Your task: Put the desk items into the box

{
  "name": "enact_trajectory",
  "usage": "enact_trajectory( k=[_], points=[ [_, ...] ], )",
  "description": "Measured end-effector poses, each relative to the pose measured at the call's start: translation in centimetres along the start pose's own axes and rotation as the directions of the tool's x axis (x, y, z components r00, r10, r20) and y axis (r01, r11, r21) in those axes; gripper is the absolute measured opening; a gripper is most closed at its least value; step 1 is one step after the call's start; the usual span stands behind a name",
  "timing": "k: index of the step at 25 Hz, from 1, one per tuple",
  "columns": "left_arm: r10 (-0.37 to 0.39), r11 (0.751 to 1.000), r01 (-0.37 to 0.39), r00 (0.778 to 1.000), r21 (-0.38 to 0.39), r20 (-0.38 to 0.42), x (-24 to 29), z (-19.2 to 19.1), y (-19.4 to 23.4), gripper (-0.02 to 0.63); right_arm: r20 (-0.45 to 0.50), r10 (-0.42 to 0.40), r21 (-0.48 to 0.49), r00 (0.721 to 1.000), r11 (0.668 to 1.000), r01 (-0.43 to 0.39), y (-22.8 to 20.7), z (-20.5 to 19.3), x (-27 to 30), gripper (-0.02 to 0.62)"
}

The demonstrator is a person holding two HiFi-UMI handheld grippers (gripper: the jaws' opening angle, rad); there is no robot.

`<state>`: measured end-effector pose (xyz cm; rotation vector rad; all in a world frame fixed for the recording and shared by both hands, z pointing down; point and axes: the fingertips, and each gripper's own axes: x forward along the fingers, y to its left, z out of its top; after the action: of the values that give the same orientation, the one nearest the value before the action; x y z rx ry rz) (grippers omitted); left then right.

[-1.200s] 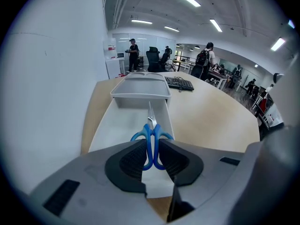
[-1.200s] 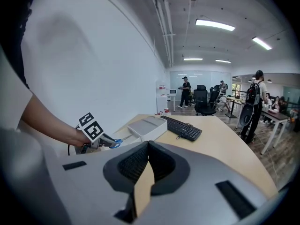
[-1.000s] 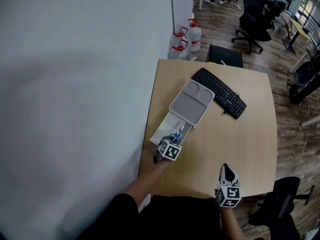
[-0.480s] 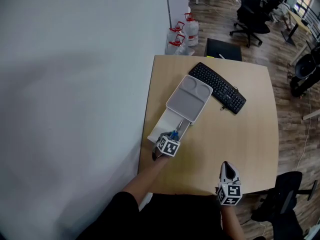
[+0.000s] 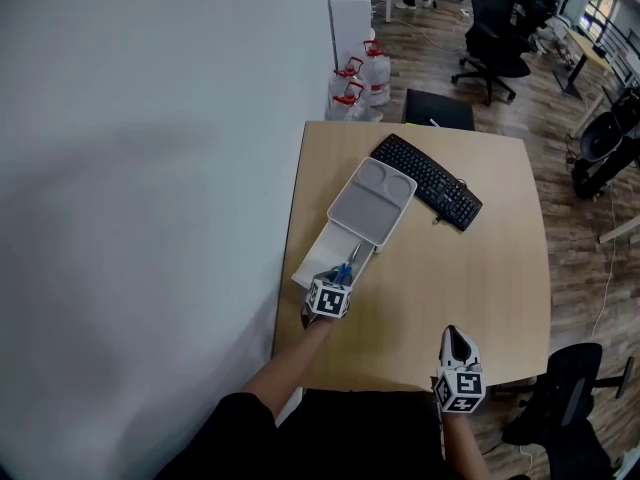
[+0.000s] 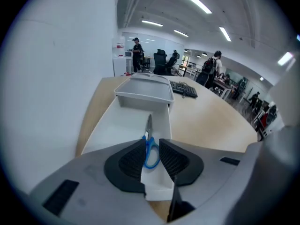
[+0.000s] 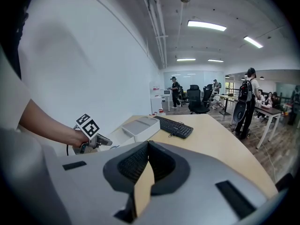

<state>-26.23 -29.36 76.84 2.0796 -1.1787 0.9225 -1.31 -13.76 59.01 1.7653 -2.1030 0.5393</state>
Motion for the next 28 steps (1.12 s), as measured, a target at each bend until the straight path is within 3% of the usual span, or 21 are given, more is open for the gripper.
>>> enact_trajectory(
  k=[4,8,14,17,21,28],
  points=[
    [-0.017,0.997,0.025,0.994,-0.071,0.110,-3.0,1.2,-1.0,0.087,0.010,-0.024,-0.006,1.000,1.000,0.024,-1.0,0.3,-2.1,0.060],
    [-0.025,0.991,0.054,0.974,-0.124,0.225,-6.3,2.8,-2.5,0.087,0.031,-0.053,0.009,0.998,0.999,0.053,-2.6,1.6,-4.1,0.060],
    [-0.008,0.986,0.076,0.908,-0.148,0.418,-12.7,4.6,-8.5,0.087,0.039,-0.036,0.068,0.999,0.997,0.034,-5.4,0.9,-7.1,0.060],
    [0.011,0.979,0.092,0.866,-0.181,0.499,-17.1,4.8,-12.6,0.080,0.039,0.022,0.037,0.999,0.999,-0.023,-5.8,-0.1,-8.0,0.060],
    [0.094,0.974,0.044,0.810,-0.220,0.579,-22.3,4.6,-17.9,0.037,0.035,0.107,0.001,0.994,0.994,-0.107,-7.7,-0.9,-10.2,0.060],
    [0.112,0.977,0.032,0.767,-0.212,0.632,-26.1,4.1,-29.9,0.018,0.118,0.201,0.026,0.972,0.978,-0.206,-12.8,3.2,-16.6,0.060]
  ],
)
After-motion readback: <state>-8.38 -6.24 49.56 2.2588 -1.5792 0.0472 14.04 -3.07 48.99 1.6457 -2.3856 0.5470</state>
